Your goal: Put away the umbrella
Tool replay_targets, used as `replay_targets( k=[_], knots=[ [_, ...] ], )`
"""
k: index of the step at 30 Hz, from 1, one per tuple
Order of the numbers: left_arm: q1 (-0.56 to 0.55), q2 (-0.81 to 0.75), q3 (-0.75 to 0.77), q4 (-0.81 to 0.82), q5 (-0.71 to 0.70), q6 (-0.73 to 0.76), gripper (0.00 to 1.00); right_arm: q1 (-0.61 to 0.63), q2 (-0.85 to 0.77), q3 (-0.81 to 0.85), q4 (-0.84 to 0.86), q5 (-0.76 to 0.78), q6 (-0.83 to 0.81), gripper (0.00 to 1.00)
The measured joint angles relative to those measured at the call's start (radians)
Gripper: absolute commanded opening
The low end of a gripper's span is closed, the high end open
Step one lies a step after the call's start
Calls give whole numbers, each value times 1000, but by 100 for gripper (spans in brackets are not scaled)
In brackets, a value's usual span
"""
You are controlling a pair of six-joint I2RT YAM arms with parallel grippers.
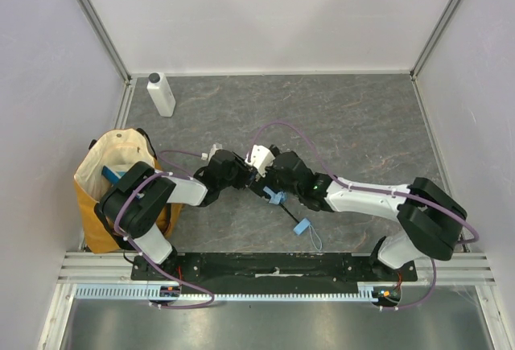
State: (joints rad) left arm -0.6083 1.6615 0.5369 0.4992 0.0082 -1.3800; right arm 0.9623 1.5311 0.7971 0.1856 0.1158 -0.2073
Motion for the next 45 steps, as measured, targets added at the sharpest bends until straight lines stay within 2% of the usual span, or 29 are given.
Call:
replay_targets(
  k=[6,15,20,26,32,36,41,44,45],
  knots=[
    [-1,0,2,-4,0,-5,2,2,-45,12,3,-33,-69,98],
    [-1,0,30,-63,0,-23,2,33,60,11,53,-27,-126,98],
    [-1,0,44,-93,-2,-30,2,68,127,-35,127,60,-109,86],
    [-8,0,54,-110,-3,-30,2,99,140,-132,315,174,-35,71],
    [-11,0,66,-134,-2,-30,2,105,153,-169,407,248,61,69],
    [-11,-2,72,-148,-3,-30,2,109,173,-176,437,307,113,77],
    [-11,-2,76,-158,-4,-32,2,113,239,-131,386,389,126,75],
    [-10,-2,76,-161,-7,-38,2,114,262,-75,322,436,126,66],
    [-9,-2,76,-161,-8,-40,2,114,266,-68,313,444,126,57]
  ],
)
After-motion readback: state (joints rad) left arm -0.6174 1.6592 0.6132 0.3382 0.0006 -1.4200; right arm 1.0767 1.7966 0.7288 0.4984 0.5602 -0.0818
